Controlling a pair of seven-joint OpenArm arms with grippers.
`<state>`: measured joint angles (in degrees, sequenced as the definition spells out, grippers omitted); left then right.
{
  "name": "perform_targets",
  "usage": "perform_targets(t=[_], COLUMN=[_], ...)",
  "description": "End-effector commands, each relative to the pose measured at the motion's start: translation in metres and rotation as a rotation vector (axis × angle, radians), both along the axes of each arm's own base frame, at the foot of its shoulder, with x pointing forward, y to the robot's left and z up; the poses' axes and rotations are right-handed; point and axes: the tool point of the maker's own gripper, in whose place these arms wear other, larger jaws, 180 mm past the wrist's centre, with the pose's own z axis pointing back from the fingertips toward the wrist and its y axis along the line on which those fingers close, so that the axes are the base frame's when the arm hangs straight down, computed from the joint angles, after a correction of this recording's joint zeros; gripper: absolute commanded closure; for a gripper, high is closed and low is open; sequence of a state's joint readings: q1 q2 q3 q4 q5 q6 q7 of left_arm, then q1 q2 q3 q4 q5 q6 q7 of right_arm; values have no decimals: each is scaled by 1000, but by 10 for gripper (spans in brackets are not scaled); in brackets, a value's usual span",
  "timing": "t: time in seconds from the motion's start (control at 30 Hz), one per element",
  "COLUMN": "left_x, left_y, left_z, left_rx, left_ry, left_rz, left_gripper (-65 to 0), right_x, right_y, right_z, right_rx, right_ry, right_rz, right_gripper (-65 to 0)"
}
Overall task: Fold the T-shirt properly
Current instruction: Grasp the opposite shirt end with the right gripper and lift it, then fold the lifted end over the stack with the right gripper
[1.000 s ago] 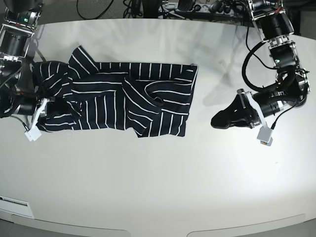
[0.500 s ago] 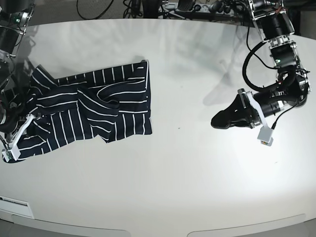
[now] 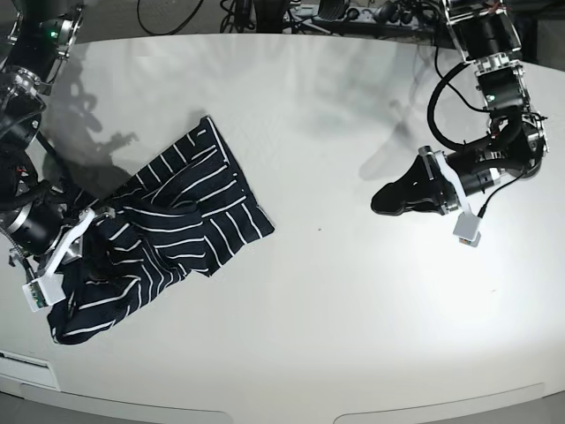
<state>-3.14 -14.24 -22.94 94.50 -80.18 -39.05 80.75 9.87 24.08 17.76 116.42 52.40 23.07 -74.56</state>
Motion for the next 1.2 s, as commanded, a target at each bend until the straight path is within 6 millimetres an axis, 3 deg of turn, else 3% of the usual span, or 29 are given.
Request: perform_targets(t=[0.0,0.27,0.67,0.83,0.93,0.97,1.07,1.1,1.17], left_x=[2,-1,-2,-2,-2,-2,-2,-2,-2], left_y=[0,-7,-8,-8,-8,-8,-8,-8,-8], left_z=[12,10,13,14,14,14,14,14,14], left_rx=[-19,-48,-67,-69,-69,-69,-69,-69,-69], left_ry=[-45,-39,-46,-47,-46,-46,-46,-47,-46], left_rz=[-2,-6,-10,-10,-10,-10,-10,-10,-10], left_gripper=[0,0,0,0,0,0,0,0,0], right_x=[3,-9,-48,-71,-73,-73,-75,-77,-85], right_y=[10,76,118,157,177,183,201,210,229], right_z=[17,10,-32,-47,-52,-53,-56,-54,-47], right_rx=[39,225,348,330,336,330,277,276,276], right_ry=[-62,-90,26,43,42,38,29,25,9], right_rz=[30,192,267,420,457,465,519,552,640], right_gripper=[0,0,0,0,0,-86,-446,-509,-527])
